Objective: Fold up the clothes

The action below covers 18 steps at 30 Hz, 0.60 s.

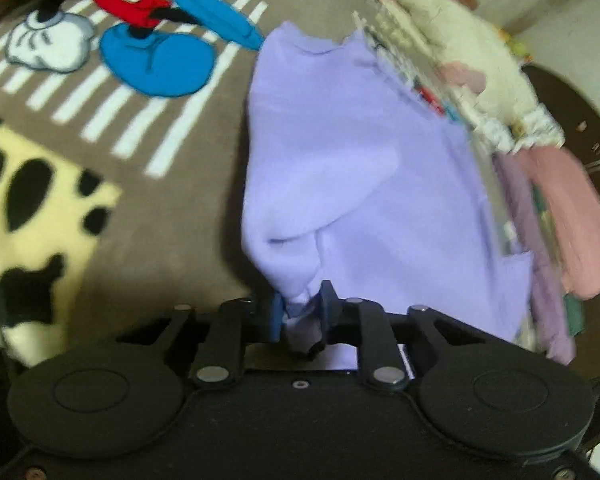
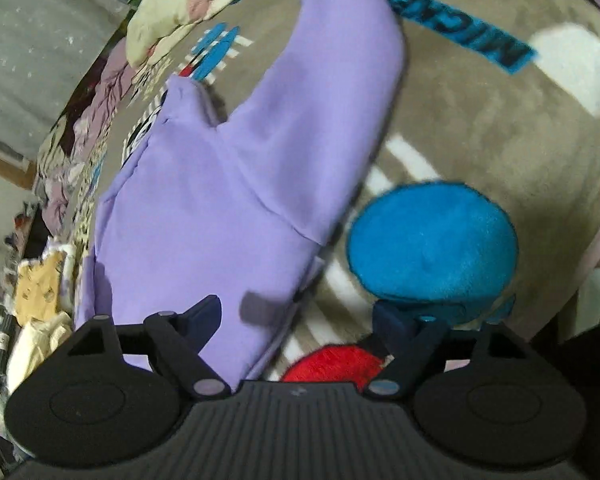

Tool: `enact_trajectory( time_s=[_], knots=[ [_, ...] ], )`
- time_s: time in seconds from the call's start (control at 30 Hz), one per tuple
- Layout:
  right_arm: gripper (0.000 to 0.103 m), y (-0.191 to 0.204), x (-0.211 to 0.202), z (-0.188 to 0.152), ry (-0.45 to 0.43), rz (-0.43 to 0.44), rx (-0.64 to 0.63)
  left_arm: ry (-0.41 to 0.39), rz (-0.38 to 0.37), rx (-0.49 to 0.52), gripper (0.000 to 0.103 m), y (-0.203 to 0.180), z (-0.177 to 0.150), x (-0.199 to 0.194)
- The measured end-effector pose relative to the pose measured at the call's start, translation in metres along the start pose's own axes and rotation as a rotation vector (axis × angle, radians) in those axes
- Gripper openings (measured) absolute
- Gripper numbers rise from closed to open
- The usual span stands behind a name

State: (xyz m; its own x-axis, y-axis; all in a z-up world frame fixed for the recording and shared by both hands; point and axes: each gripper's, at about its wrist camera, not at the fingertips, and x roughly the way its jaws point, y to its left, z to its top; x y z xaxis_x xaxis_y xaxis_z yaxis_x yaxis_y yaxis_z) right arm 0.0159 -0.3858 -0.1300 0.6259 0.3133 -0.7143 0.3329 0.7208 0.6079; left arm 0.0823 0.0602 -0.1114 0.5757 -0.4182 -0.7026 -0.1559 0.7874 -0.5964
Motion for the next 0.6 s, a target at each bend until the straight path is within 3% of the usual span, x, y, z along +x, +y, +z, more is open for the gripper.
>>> enact_trajectory(
  time_s=[0.07,0.13,0.2,0.3,0.43,0.6],
  knots=[
    [0.021,0.005,0.001,0.006,0.004,0.009,-0.004,-0.010,-0.047,-0.018,0.009,-0.007,0.009,-0.002],
    [0.022,0.009,0.003,0.014,0.019,0.020,0.002,-0.013,-0.084,-0.050,0.008,-0.010,0.016,-0.006],
    [0.032,0.003,0.011,0.020,0.050,0.034,0.071,-0.015,-0.103,-0.077,0.008,-0.010,0.020,-0.009],
    [0.033,-0.007,0.017,0.025,0.066,0.061,0.139,-0.010,-0.123,-0.113,0.008,-0.008,0.027,-0.011],
    [0.018,-0.001,0.019,0.035,0.033,0.092,0.158,-0.025,-0.179,-0.172,0.007,-0.013,0.048,-0.011],
    [0.015,0.035,-0.002,0.084,-0.075,0.190,0.149,-0.110,-0.270,-0.189,0.007,-0.044,0.105,-0.021]
  ],
)
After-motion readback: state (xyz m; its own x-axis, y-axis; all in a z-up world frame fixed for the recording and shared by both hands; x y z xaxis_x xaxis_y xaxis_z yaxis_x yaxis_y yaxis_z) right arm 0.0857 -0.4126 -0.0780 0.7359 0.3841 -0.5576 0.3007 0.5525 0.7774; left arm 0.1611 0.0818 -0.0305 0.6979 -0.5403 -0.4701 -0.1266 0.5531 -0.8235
